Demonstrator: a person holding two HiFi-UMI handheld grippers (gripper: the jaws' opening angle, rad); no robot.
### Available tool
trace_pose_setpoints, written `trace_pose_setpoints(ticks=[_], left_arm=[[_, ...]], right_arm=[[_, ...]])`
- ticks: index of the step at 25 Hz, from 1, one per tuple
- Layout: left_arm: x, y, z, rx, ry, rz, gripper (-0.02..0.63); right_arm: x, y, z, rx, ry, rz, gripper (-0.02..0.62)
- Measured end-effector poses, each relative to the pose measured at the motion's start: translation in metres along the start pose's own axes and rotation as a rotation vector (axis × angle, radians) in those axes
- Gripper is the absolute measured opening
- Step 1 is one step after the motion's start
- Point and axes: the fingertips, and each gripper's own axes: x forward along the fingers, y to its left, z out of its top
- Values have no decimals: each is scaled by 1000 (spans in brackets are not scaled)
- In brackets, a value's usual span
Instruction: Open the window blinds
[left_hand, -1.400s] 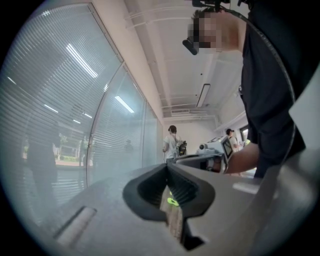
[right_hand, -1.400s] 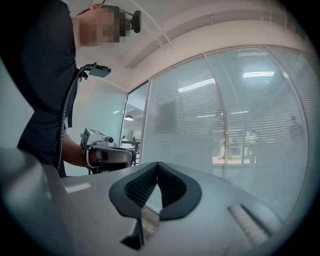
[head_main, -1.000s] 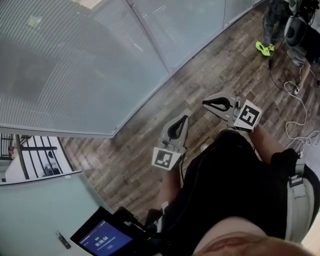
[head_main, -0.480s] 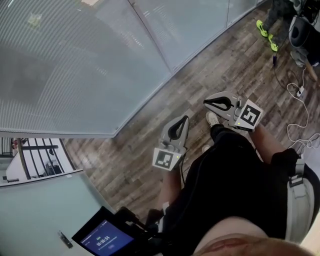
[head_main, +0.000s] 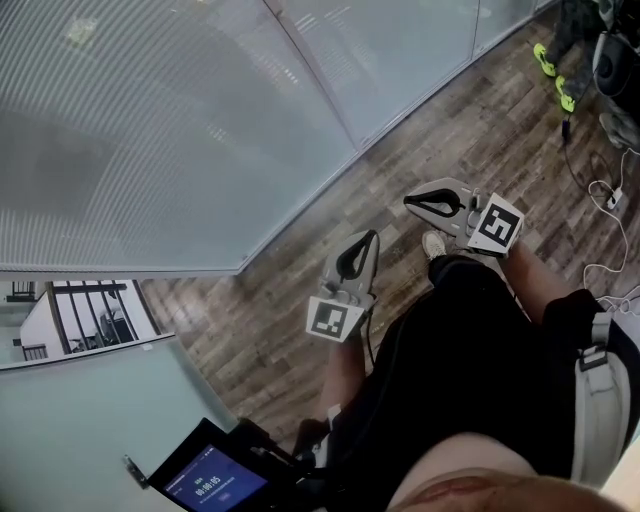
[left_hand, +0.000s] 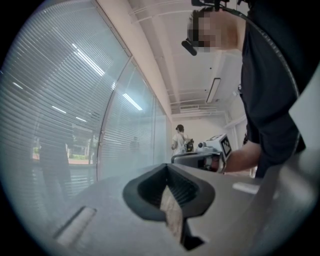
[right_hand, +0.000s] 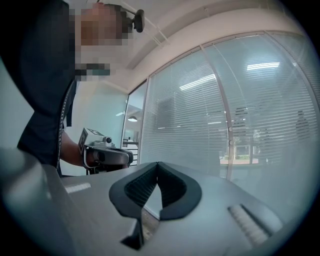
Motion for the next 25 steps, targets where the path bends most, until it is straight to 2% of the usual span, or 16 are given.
trace_pose_setpoints(ticks=[12,25], left_arm=[[81,60,8,15,17,82,3],[140,82,14,69,-5,142,3]], right_arm=[[25,-97,7,14,-22,90,6],[16,-152,18,-44,-71,151,6]])
